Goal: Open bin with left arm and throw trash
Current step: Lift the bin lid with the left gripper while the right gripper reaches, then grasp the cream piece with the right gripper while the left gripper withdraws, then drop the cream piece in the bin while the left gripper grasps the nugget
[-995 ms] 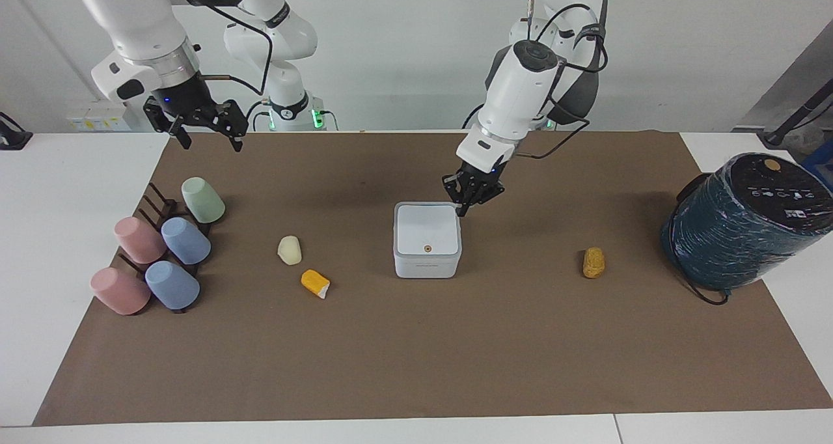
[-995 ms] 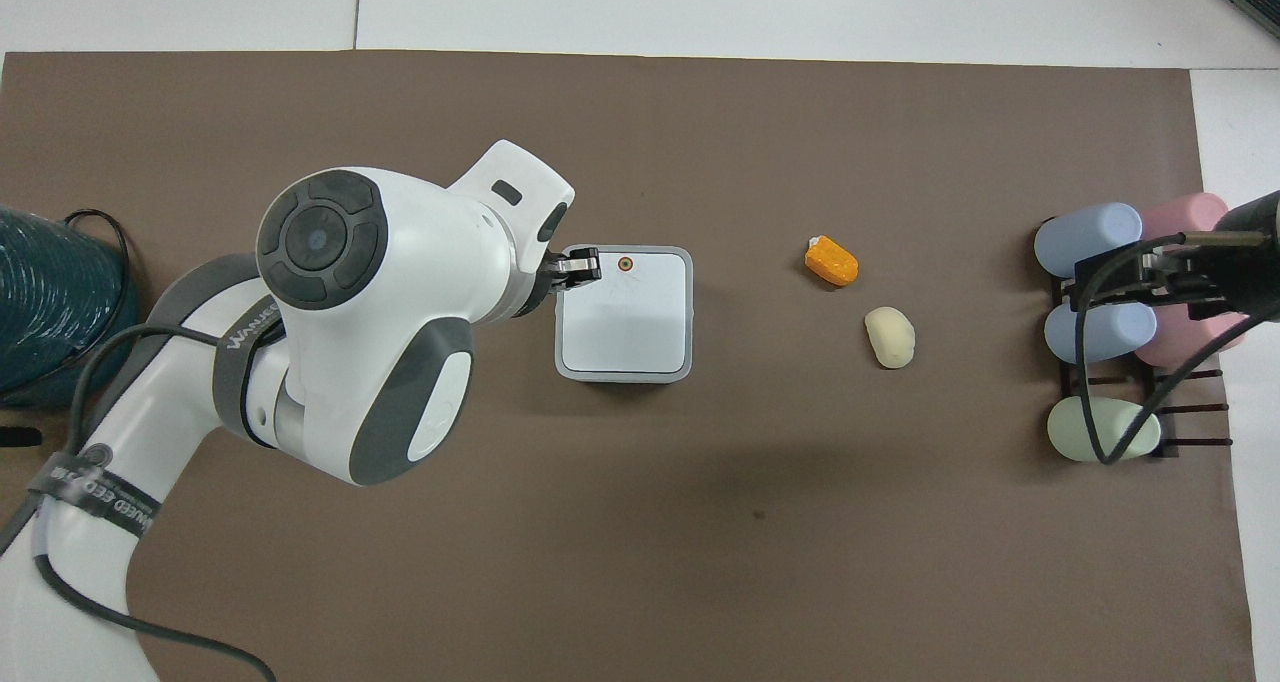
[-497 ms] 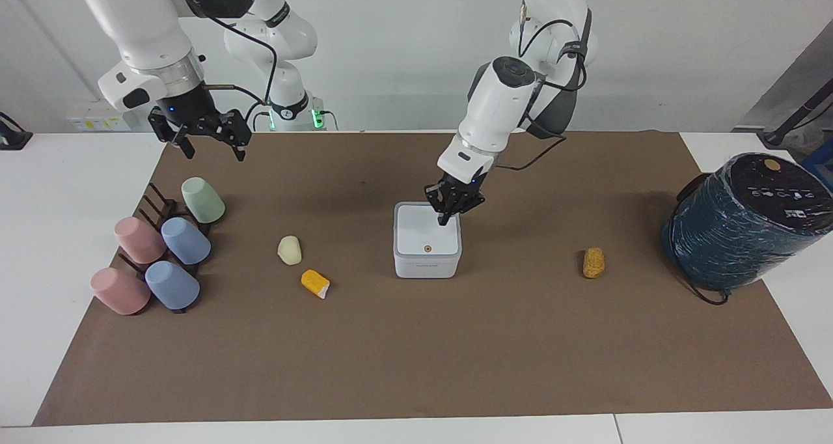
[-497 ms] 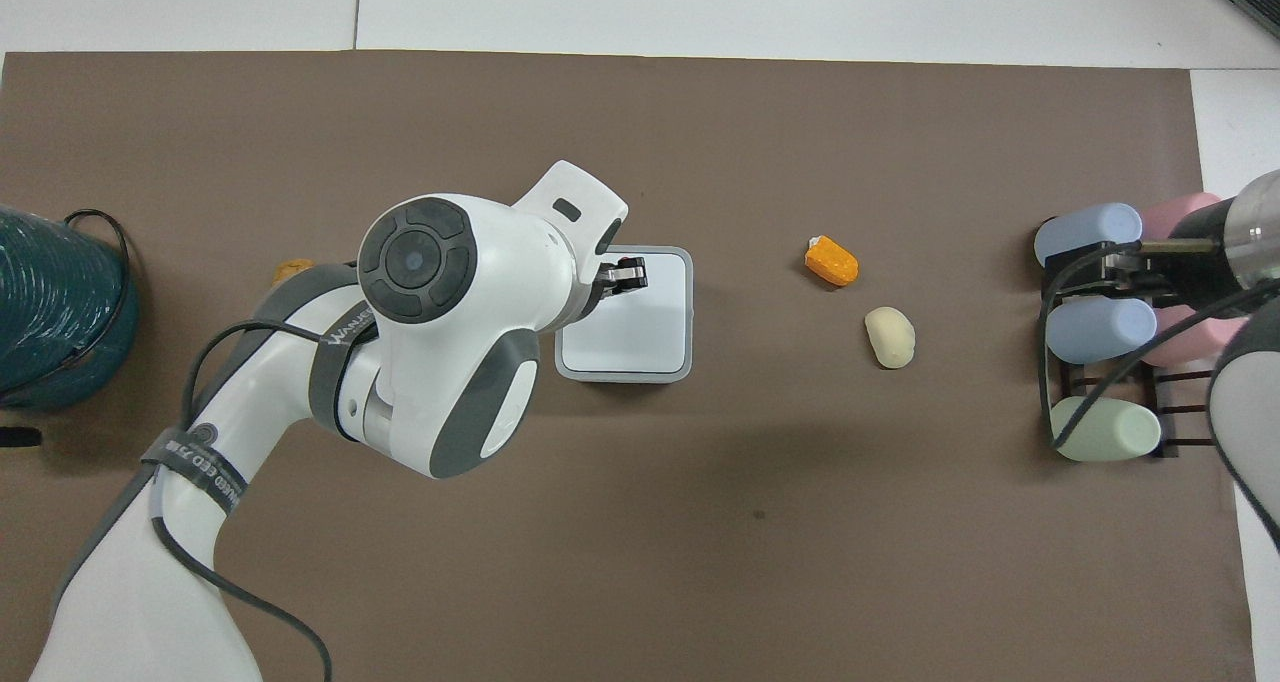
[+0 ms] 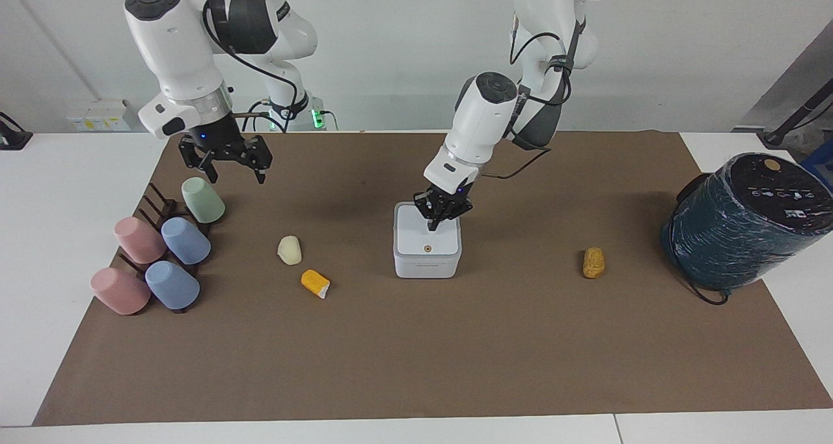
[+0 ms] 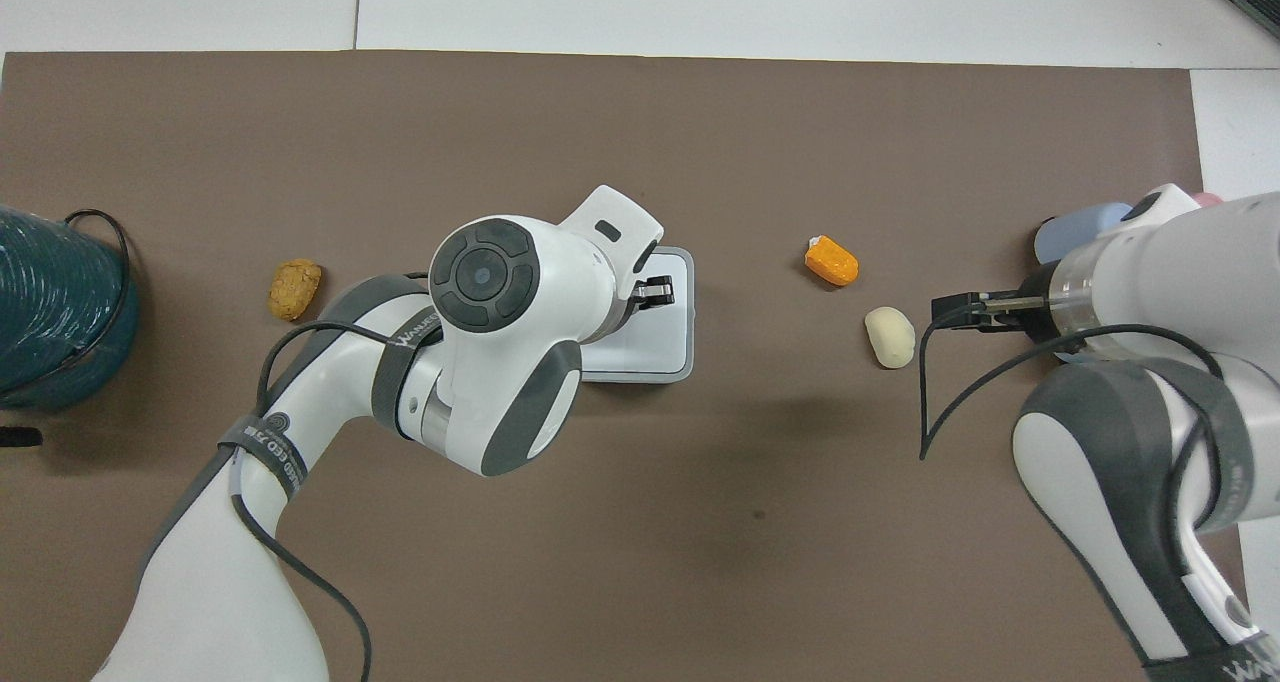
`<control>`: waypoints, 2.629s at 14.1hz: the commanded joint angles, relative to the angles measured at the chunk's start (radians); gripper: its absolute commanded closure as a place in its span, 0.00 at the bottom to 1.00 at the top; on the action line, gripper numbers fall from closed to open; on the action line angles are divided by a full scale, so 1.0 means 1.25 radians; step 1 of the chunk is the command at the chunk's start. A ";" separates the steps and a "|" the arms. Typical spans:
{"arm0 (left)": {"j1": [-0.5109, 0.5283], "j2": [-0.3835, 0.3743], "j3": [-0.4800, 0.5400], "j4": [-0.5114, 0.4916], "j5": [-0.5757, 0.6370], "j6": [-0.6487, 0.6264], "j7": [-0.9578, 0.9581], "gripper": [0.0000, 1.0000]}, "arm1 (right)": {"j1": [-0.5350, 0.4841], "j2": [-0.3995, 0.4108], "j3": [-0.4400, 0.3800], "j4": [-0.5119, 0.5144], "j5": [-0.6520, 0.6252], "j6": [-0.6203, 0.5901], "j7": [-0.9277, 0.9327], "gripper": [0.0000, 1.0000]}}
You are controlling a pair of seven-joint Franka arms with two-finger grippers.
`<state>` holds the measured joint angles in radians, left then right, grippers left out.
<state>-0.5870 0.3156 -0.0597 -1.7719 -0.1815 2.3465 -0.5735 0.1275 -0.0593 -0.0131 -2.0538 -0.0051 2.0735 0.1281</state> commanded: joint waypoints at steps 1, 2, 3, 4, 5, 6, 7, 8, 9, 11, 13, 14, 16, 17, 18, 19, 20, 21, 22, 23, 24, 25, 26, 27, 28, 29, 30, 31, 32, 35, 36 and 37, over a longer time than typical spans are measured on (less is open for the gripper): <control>-0.025 0.040 0.012 0.009 -0.012 0.025 -0.008 1.00 | 0.007 0.024 -0.003 -0.022 0.019 0.046 -0.028 0.00; -0.025 0.040 0.012 0.009 -0.012 0.024 -0.008 1.00 | 0.012 0.044 -0.003 -0.022 0.019 0.054 -0.040 0.00; -0.025 0.038 0.013 0.015 -0.011 0.012 -0.008 1.00 | 0.013 0.069 -0.003 -0.028 0.019 0.080 -0.056 0.00; -0.020 0.040 0.015 0.036 -0.002 -0.015 -0.008 1.00 | 0.013 0.085 -0.003 -0.053 0.019 0.129 -0.068 0.00; -0.010 0.040 0.018 0.081 -0.001 -0.079 -0.006 1.00 | 0.013 0.087 -0.003 -0.074 0.019 0.163 -0.085 0.00; 0.004 0.038 0.022 0.126 0.000 -0.149 -0.004 1.00 | 0.012 0.087 -0.003 -0.092 0.019 0.177 -0.103 0.00; 0.030 0.035 0.022 0.173 0.003 -0.220 -0.004 1.00 | 0.006 0.090 -0.003 -0.101 0.019 0.199 -0.117 0.00; 0.055 0.033 0.022 0.214 0.005 -0.293 -0.001 1.00 | 0.004 0.093 -0.003 -0.113 0.019 0.211 -0.129 0.00; 0.077 0.031 0.022 0.250 0.022 -0.357 0.002 1.00 | 0.002 0.098 -0.003 -0.122 0.019 0.224 -0.134 0.00; 0.109 0.025 0.022 0.285 0.062 -0.426 0.006 1.00 | 0.006 0.127 -0.003 -0.130 0.019 0.271 -0.137 0.00; 0.149 0.013 0.022 0.285 0.087 -0.445 0.038 0.94 | 0.010 0.149 -0.003 -0.135 0.019 0.301 -0.166 0.00; 0.172 0.011 0.022 0.284 0.100 -0.451 0.082 0.92 | 0.011 0.149 -0.003 -0.142 0.019 0.303 -0.181 0.00; 0.215 0.005 0.022 0.276 0.103 -0.449 0.167 0.86 | 0.011 0.149 -0.003 -0.162 0.019 0.338 -0.190 0.20; 0.246 0.004 0.022 0.270 0.103 -0.448 0.219 0.84 | 0.010 0.149 -0.003 -0.166 0.019 0.351 -0.190 0.44; 0.269 -0.001 0.021 0.258 0.102 -0.439 0.258 0.79 | 0.011 0.149 -0.003 -0.167 0.019 0.353 -0.188 0.78; 0.288 -0.003 0.021 0.247 0.102 -0.430 0.295 0.76 | 0.012 0.149 -0.003 -0.167 0.019 0.350 -0.183 0.92; 0.301 -0.008 0.021 0.233 0.101 -0.416 0.320 0.69 | 0.012 0.148 -0.003 -0.167 0.019 0.346 -0.176 1.00; 0.314 -0.016 0.022 0.215 0.102 -0.396 0.329 0.64 | 0.012 0.149 -0.003 -0.165 0.019 0.344 -0.175 1.00; 0.321 -0.024 0.022 0.187 0.102 -0.368 0.328 0.48 | 0.012 0.149 -0.003 -0.162 0.019 0.344 -0.174 1.00; 0.324 -0.040 0.022 0.144 0.102 -0.330 0.326 0.32 | 0.013 0.148 -0.002 -0.159 0.019 0.344 -0.164 1.00; 0.325 -0.058 0.023 0.099 0.102 -0.291 0.326 0.12 | 0.015 0.143 -0.002 -0.156 0.019 0.344 -0.146 1.00; 0.328 -0.073 0.026 0.052 0.102 -0.253 0.326 0.04 | 0.017 0.138 -0.002 -0.149 0.019 0.343 -0.131 1.00; 0.338 -0.089 0.026 0.008 0.102 -0.216 0.327 0.00 | 0.034 0.131 -0.002 -0.133 0.019 0.334 -0.117 1.00; 0.344 -0.106 0.026 -0.041 0.103 -0.177 0.337 0.00 | 0.043 0.122 -0.002 -0.122 0.019 0.320 -0.104 1.00; 0.347 -0.123 0.026 -0.090 0.102 -0.140 0.362 0.00 | 0.049 0.119 -0.002 -0.105 0.019 0.296 -0.083 1.00; 0.353 -0.135 0.027 -0.132 0.103 -0.107 0.395 0.00 | 0.056 0.116 -0.002 -0.086 0.019 0.275 -0.065 1.00; 0.369 -0.135 0.026 -0.154 0.103 -0.086 0.421 0.00 | 0.066 0.110 -0.001 -0.062 0.019 0.258 -0.052 1.00; 0.374 -0.131 0.027 -0.164 0.103 -0.075 0.456 0.00 | 0.087 0.106 -0.001 -0.036 0.019 0.243 -0.039 1.00; 0.384 -0.122 0.027 -0.166 0.103 -0.066 0.496 0.00 | 0.105 0.106 -0.001 -0.009 0.019 0.232 -0.016 1.00; 0.406 -0.103 0.027 -0.189 0.102 -0.006 0.563 0.00 | 0.171 0.121 -0.001 0.062 0.019 0.227 0.109 1.00; 0.414 -0.100 0.027 -0.200 0.103 0.015 0.583 0.00 | 0.187 0.130 -0.001 0.081 0.019 0.229 0.146 1.00; 0.419 -0.087 0.027 -0.204 0.103 0.030 0.602 0.01 | 0.201 0.136 -0.001 0.095 0.019 0.231 0.173 1.00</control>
<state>-0.0805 0.2001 -0.0198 -1.9889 -0.0672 2.3233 0.1303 0.3533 0.0774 -0.0104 -1.9921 -0.0043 2.3767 0.2842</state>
